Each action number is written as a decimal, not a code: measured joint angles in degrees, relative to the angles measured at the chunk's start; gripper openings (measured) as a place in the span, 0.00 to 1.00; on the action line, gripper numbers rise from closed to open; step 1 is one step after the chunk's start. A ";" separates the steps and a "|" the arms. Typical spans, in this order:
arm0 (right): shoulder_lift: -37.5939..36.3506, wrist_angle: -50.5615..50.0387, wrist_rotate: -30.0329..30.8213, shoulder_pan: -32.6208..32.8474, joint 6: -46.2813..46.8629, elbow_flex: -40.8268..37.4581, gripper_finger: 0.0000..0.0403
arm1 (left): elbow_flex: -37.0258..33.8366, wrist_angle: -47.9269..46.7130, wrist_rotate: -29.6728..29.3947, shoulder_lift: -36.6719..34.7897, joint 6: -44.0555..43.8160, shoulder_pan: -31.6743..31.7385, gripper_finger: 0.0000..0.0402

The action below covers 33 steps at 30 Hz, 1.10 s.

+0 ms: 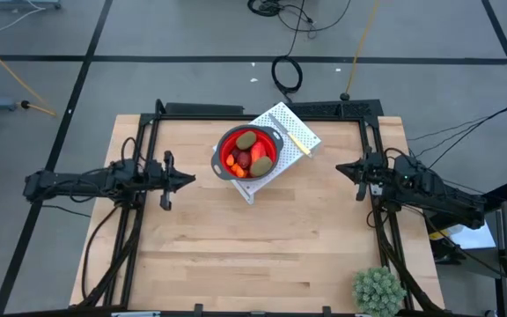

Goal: Pick & Place Fruit
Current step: Return to Home Position

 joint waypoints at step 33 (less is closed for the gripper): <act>0.09 14.64 1.34 -0.02 4.22 -12.08 0.00 | 0.00 -18.05 0.37 -14.94 -3.06 2.77 0.02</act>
